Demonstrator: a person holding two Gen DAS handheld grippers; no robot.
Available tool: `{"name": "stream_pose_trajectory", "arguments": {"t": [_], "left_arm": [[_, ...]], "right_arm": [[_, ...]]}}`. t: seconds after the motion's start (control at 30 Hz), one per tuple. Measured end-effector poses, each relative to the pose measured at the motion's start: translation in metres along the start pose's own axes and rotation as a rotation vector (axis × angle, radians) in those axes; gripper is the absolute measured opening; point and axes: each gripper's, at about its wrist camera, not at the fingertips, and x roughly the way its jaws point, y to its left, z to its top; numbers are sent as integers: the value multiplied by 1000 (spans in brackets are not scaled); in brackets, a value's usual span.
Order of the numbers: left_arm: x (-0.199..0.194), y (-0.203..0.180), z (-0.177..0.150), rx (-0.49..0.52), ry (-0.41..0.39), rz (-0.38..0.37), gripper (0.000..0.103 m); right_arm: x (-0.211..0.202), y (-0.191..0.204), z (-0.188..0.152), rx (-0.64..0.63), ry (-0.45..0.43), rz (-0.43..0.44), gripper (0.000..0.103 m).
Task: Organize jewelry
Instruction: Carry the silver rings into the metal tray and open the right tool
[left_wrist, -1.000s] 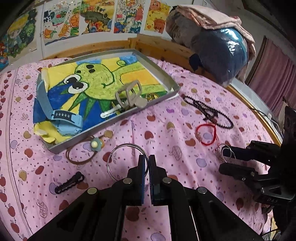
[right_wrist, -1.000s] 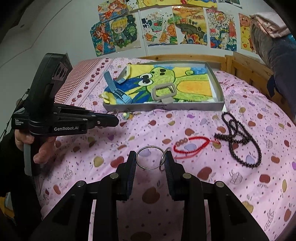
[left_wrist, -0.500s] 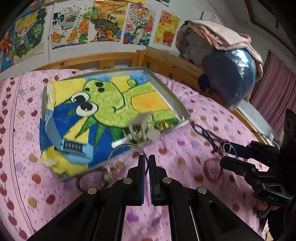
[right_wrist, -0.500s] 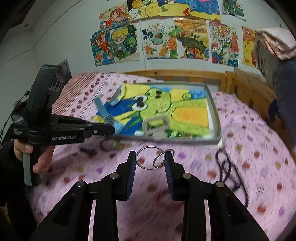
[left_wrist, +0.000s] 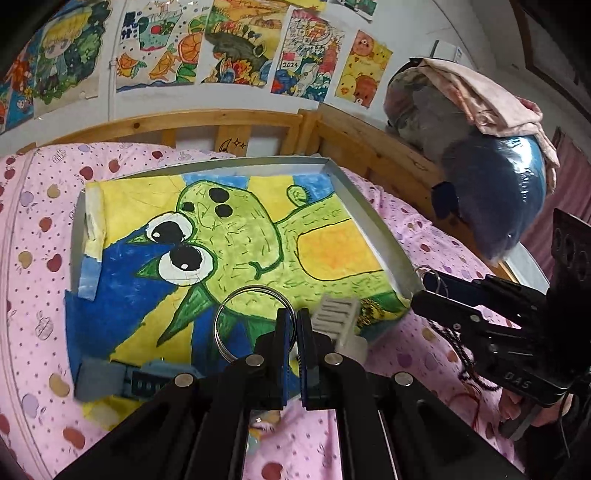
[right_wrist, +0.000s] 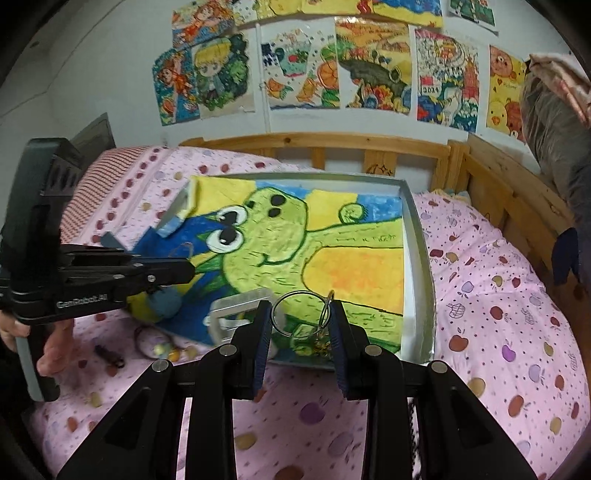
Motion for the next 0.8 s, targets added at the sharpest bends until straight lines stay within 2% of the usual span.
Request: {"name": "stream_pose_trajectory", "arguments": {"t": [0.4,0.8], "left_arm": [[39,4,-1,-26,83,18,5],[47,10,-3,-77,118,21,5]], "right_arm": [[30,-15,-9,43,73,-33,27],[36,-22,-13,75,98,-39,30]]}}
